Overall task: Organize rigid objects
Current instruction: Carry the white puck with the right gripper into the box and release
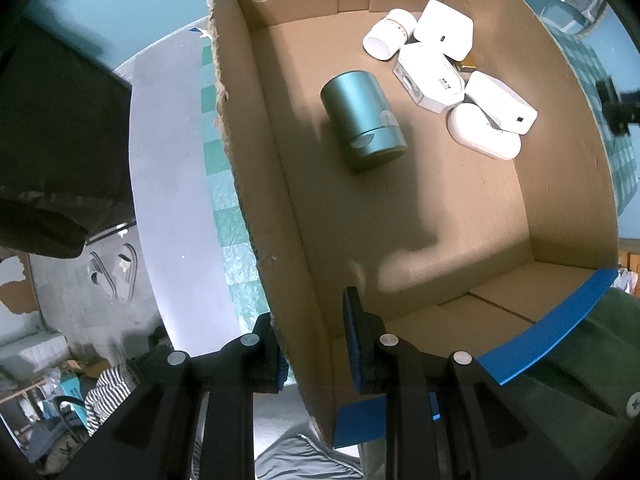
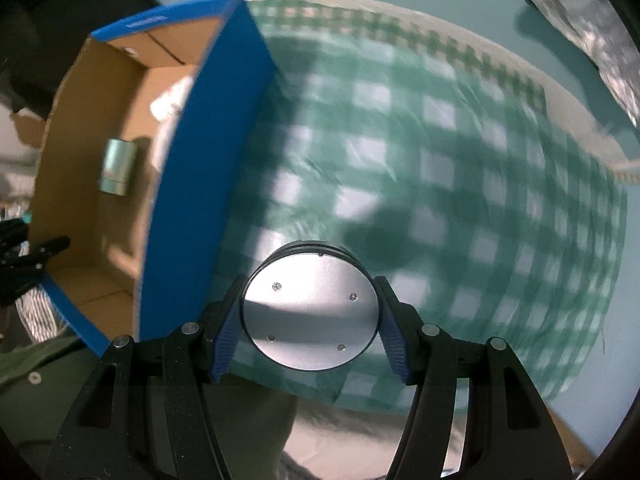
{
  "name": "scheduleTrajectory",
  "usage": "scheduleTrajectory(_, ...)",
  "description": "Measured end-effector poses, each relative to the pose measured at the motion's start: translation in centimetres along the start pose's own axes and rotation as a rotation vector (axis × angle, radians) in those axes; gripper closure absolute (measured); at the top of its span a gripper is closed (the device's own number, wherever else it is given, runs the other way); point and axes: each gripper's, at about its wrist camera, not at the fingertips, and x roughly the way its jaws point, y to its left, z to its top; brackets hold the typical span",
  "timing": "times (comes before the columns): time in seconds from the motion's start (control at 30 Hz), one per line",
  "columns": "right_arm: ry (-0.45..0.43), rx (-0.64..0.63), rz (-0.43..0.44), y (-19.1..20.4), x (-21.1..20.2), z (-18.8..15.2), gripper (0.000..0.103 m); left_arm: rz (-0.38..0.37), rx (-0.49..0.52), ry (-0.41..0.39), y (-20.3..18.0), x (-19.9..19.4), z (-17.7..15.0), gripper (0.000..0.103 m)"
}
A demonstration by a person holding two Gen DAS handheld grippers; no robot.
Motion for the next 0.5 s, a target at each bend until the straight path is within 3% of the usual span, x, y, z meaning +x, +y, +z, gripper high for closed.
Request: scheduleTrajectory(0.5,-0.049,-0.277,0.028,7.0,-1.6,6.3,0.041,-0.002,-0.042,-0.007,0.4,-0.1,0.2,0.081)
